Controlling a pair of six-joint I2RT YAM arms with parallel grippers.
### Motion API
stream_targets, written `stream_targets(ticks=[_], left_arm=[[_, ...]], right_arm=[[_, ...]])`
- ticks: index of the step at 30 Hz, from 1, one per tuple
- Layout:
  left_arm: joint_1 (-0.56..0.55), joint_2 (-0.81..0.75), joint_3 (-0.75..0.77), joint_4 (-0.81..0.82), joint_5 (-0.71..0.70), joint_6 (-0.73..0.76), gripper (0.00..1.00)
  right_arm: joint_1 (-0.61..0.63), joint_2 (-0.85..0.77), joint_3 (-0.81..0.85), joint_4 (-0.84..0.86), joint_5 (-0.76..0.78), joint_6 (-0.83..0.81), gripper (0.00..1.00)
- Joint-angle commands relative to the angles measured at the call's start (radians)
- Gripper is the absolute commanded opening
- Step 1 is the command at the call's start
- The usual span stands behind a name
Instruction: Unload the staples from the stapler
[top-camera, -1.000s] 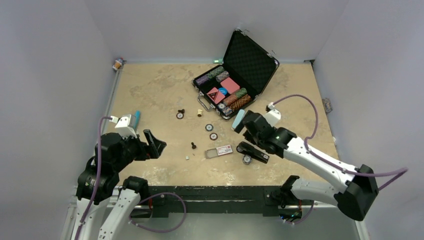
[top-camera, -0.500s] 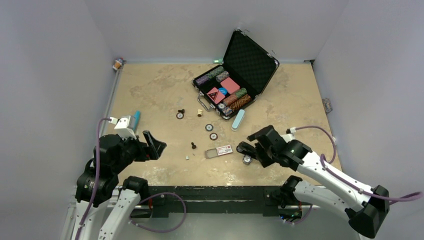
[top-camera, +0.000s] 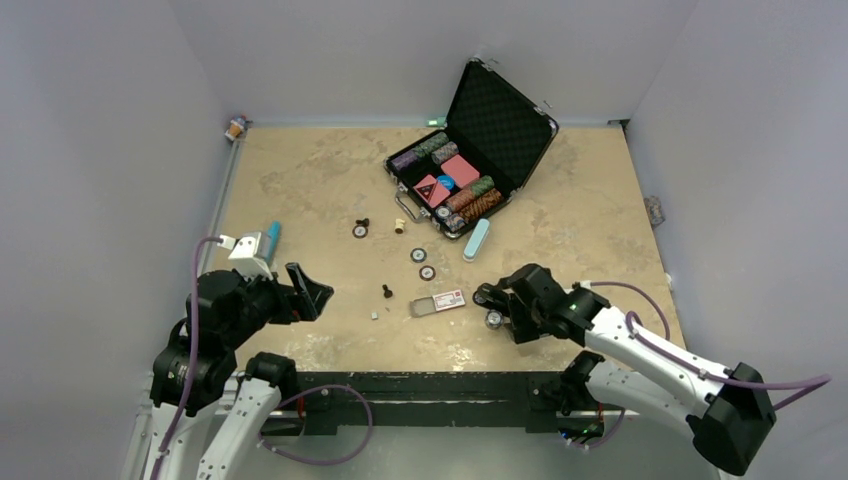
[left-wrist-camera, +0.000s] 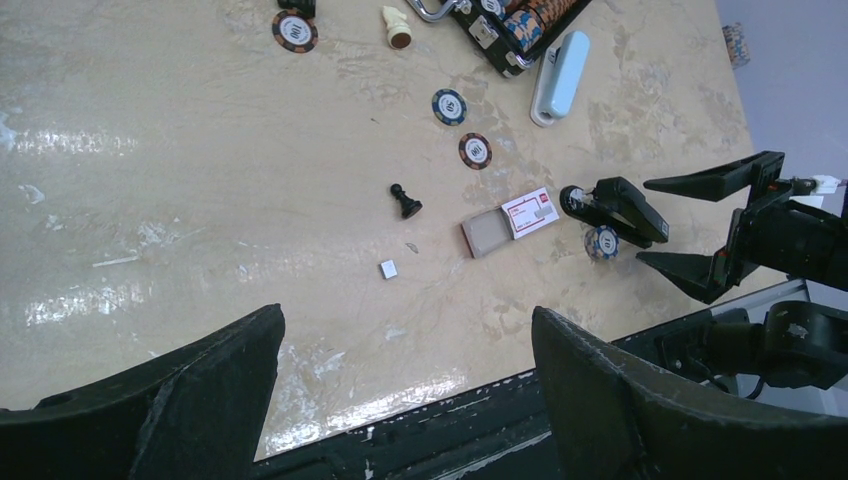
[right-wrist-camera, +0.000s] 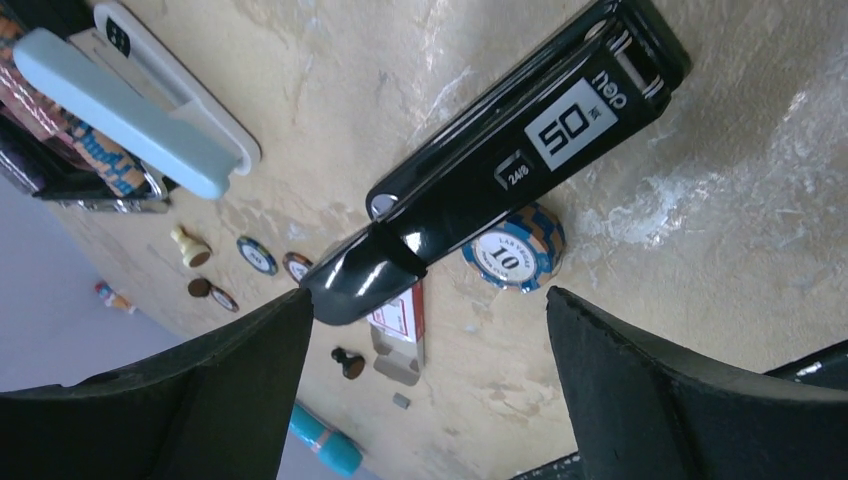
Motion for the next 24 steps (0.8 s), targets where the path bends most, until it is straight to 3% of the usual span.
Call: stream_targets(ticks=[1, 10, 13, 20, 24], left_arm=[[0.006, -0.007, -0.004, 0.034, 0.019, 0.02, 0.96], [0.006, -0.005, -0.002, 0.036, 0.025, 0.023, 0.96], [0.006, -0.008, -0.005, 0.037, 0.024, 0.023, 0.96], [0.007, -0.007, -0.005, 0.037, 0.024, 0.023, 0.96], [0.007, -0.007, -0.005, 0.037, 0.024, 0.023, 0.96]], right_arm=[[-0.042, 0.024, 0.004, 0.025, 0.052, 0.183, 0.9], [-0.088, 0.122, 0.019, 0.059, 0.086, 0.13, 0.88], [-0.093, 0.174, 0.025, 0.079, 0.082, 0.109, 0.72], [-0.102, 0.214, 0.071, 0.029, 0.104, 0.091, 0.19], [-0.102, 0.193, 0.089, -0.01, 0.125, 0.093, 0.0]])
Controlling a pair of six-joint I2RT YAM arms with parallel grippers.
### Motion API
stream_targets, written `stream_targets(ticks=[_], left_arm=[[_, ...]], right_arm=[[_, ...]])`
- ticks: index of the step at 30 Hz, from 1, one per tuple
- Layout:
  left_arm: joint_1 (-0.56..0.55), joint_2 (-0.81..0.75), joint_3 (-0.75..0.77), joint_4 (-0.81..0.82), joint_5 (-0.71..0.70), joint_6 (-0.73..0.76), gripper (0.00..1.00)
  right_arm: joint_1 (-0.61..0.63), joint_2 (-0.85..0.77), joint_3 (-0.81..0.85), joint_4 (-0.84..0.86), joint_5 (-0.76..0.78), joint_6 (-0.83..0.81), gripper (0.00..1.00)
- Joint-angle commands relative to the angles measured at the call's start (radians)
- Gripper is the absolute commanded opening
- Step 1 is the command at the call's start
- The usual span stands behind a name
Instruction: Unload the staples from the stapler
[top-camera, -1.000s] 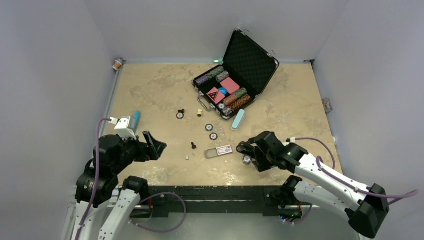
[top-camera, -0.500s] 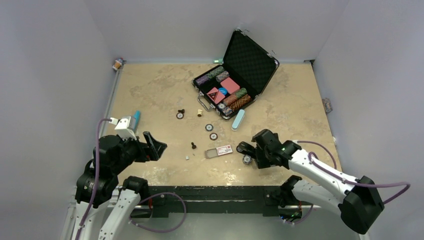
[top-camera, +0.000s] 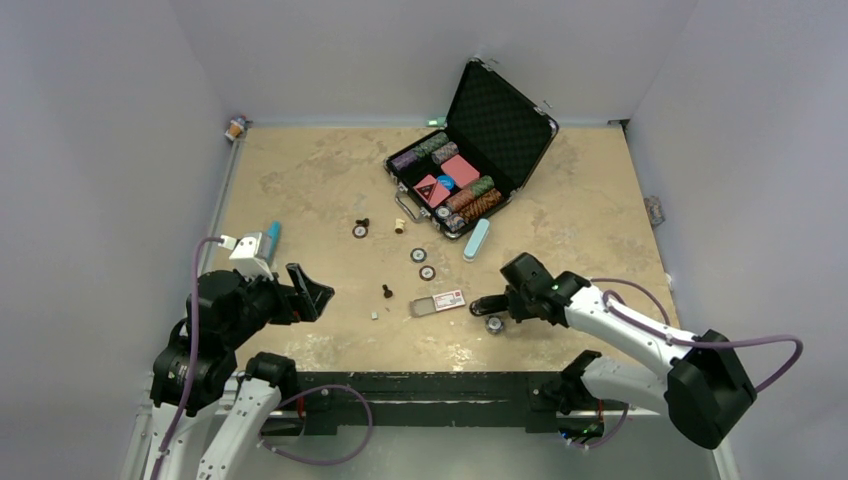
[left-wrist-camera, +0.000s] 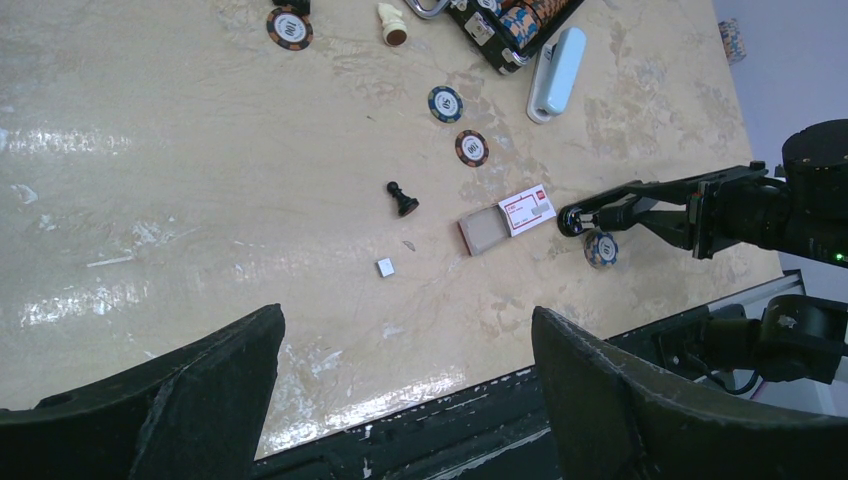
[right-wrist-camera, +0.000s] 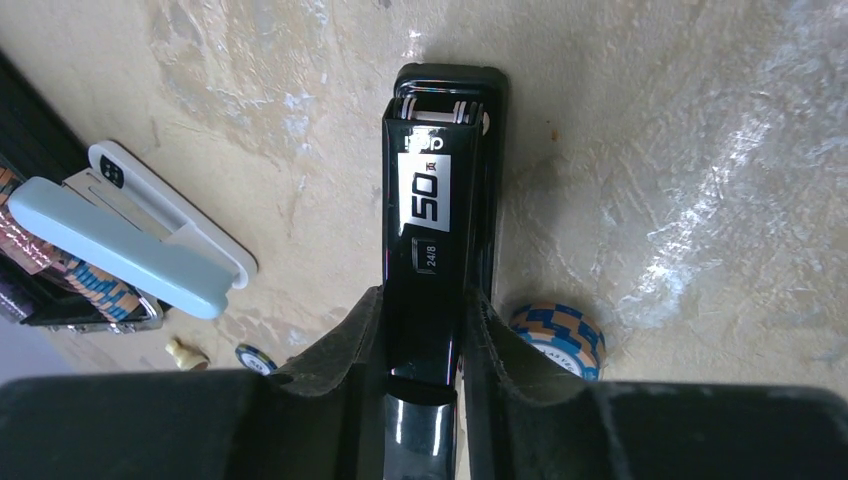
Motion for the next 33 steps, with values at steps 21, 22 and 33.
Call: stream_targets(ticks=[21, 22, 33], left_arm=[[0.006, 0.006, -0.002, 0.039, 0.029, 0.024, 0.98], [0.006, 0.009, -0.001, 0.041, 0.033, 0.027, 0.98], [0.006, 0.003, -0.027, 0.162, 0.311, -0.025, 1.0]], right_arm=[[-0.007, -0.241, 0.159, 0.079, 0.04, -0.319, 0.0], [-0.007, -0.258, 0.149, 0.134, 0.021, -0.379, 0.0], [-0.007, -0.295, 0.153, 0.578, -0.255, -0.852, 0.0]])
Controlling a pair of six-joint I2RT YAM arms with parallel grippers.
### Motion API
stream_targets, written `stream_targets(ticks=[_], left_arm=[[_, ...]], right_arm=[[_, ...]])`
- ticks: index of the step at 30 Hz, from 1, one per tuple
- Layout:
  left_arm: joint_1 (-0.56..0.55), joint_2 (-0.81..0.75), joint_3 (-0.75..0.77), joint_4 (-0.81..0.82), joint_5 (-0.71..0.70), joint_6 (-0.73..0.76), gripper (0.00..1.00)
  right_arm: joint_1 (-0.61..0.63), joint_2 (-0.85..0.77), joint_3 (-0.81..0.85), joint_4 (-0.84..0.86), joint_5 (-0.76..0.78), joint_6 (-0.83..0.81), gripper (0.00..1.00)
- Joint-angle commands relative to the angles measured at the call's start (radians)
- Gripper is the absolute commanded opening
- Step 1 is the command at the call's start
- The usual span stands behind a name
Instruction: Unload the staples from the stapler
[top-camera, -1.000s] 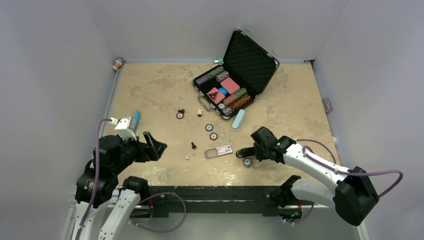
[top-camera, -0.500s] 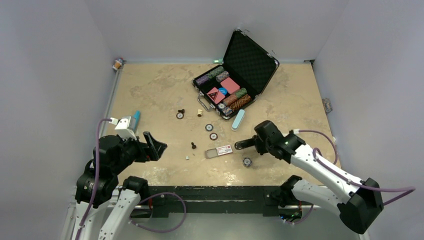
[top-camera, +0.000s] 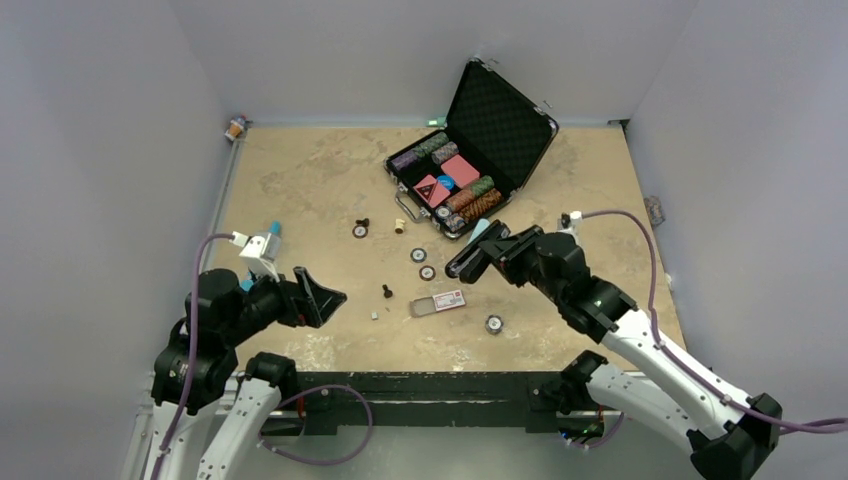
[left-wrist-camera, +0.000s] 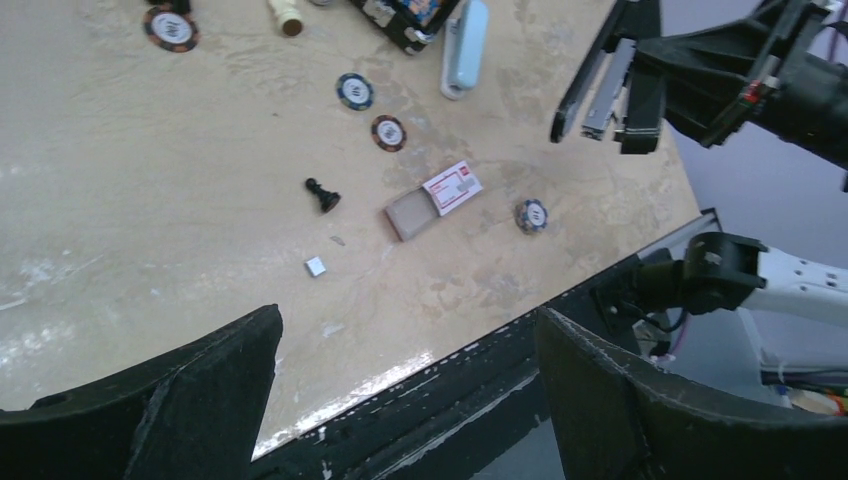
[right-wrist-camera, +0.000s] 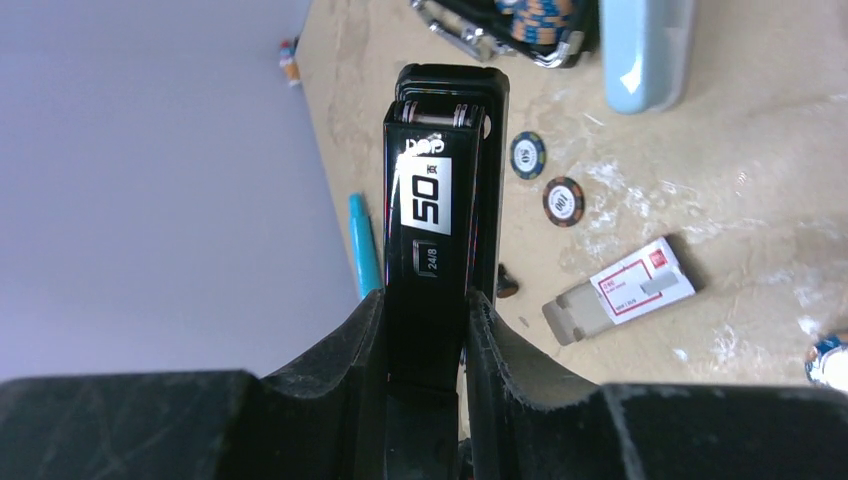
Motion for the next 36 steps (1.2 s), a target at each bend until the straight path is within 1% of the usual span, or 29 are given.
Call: stream_targets(ticks=[1, 5, 9, 11, 16, 19, 23, 26, 30, 33, 36], left_arm=[[0.006, 0.0, -0.039, 0.161, 0.188, -0.04, 1.0], [0.006, -0.002, -0.076, 0.258, 0.276, -0.081, 1.0], [0.006, 0.023, -0.078, 0.337, 0.408, -0.121, 1.0], [0.006, 0.021, -0.093, 0.403, 0.477, -0.15, 1.0], [0.006, 0.015, -0.11, 0.546, 0.624, -0.185, 1.0], [0.006, 0.014, -0.114, 0.603, 0.68, -0.204, 1.0], [0.006, 0.006, -0.112, 0.631, 0.71, -0.2, 1.0], [0.006, -0.016, -0.115, 0.673, 0.73, -0.214, 1.0], [0.006, -0.032, -0.079, 0.603, 0.714, -0.152, 1.0], [0.005, -0.038, -0.072, 0.577, 0.714, -0.131, 1.0], [0.006, -0.045, -0.086, 0.59, 0.705, -0.14, 1.0]], right_arm=[[-0.002, 0.036, 0.049, 0.283, -0.166, -0.245, 0.0], [0.0, 0.082, 0.042, 0.456, -0.334, -0.352, 0.0], [0.0, 0.126, 0.043, 0.588, -0.483, -0.427, 0.0], [0.001, 0.146, 0.046, 0.656, -0.578, -0.456, 0.0], [0.018, 0.19, 0.102, 0.694, -0.708, -0.548, 0.0], [0.037, 0.204, 0.124, 0.744, -0.788, -0.572, 0.0], [0.081, 0.224, 0.152, 0.821, -0.874, -0.591, 0.0], [0.132, 0.251, 0.188, 0.84, -0.899, -0.609, 0.0], [0.19, 0.269, 0.221, 0.854, -0.901, -0.623, 0.0], [0.208, 0.269, 0.217, 0.926, -0.933, -0.597, 0.0], [0.229, 0.275, 0.221, 0.985, -0.946, -0.578, 0.0]])
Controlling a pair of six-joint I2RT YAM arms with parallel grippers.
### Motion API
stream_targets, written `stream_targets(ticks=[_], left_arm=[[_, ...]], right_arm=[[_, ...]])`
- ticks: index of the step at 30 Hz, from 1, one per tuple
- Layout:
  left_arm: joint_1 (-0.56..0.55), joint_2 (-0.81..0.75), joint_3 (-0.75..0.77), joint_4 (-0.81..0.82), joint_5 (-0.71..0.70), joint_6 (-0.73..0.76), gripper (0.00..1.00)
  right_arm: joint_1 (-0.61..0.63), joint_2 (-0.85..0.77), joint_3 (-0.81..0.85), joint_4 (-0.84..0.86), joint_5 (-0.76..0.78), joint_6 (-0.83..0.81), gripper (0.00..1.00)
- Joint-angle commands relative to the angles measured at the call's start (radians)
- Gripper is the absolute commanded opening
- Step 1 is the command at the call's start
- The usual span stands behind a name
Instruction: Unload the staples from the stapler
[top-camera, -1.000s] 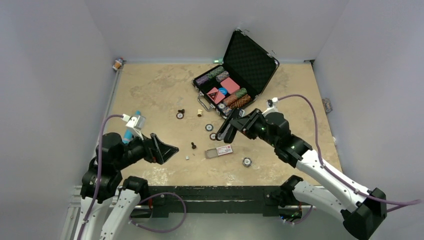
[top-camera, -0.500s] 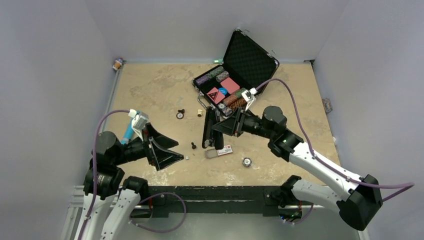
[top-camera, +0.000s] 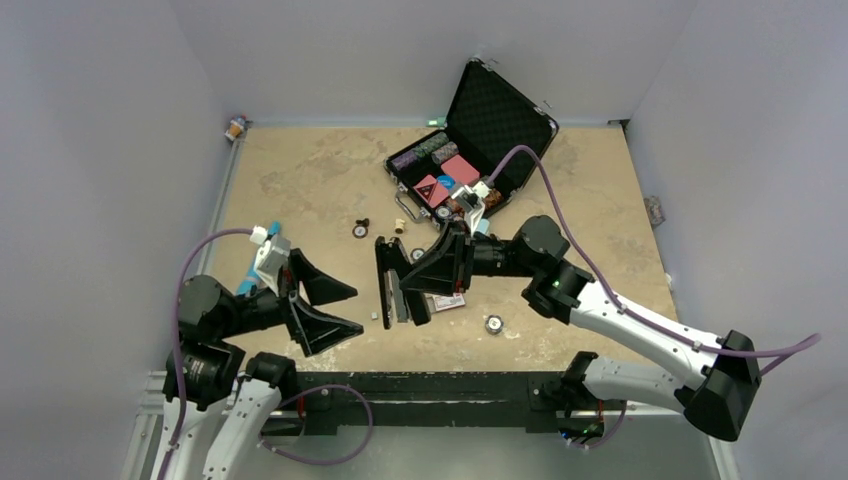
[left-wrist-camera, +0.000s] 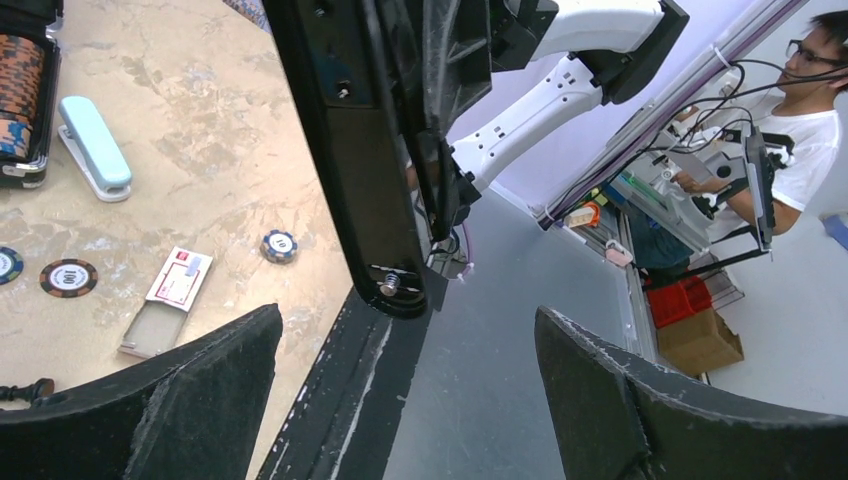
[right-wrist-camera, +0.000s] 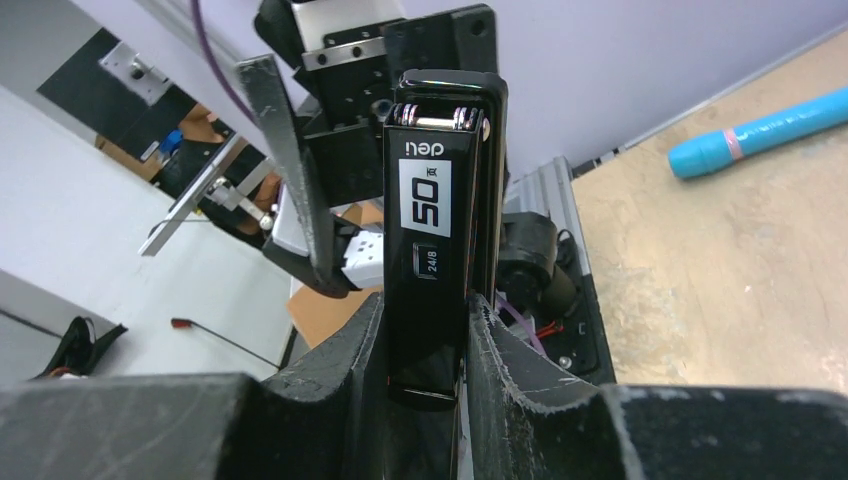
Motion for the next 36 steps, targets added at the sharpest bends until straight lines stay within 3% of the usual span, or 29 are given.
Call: stream_targets(ticks=[1, 10, 28, 36], left_arm=[[0.006, -0.013, 0.005, 0.039, 0.015, 0.013, 1.0], [0.006, -0.039, -0.085, 0.244, 0.029, -0.132, 1.0], [0.005, -0.04, -0.087, 0.301, 0.067, -0.196, 0.91], [0.004, -0.042, -0.091, 0.293, 0.086, -0.213, 0.75]], right_arm=[[0.026, -0.007, 0.069, 0.198, -0.037, 0.016, 0.0], [0.106, 0.06, 0.173, 0.139, 0.036, -0.014, 0.0], [0.192, 0.176, 0.273, 0.166, 0.091, -0.018, 0.0], [0.205, 0.208, 0.283, 0.182, 0.104, -0.016, 0.0]])
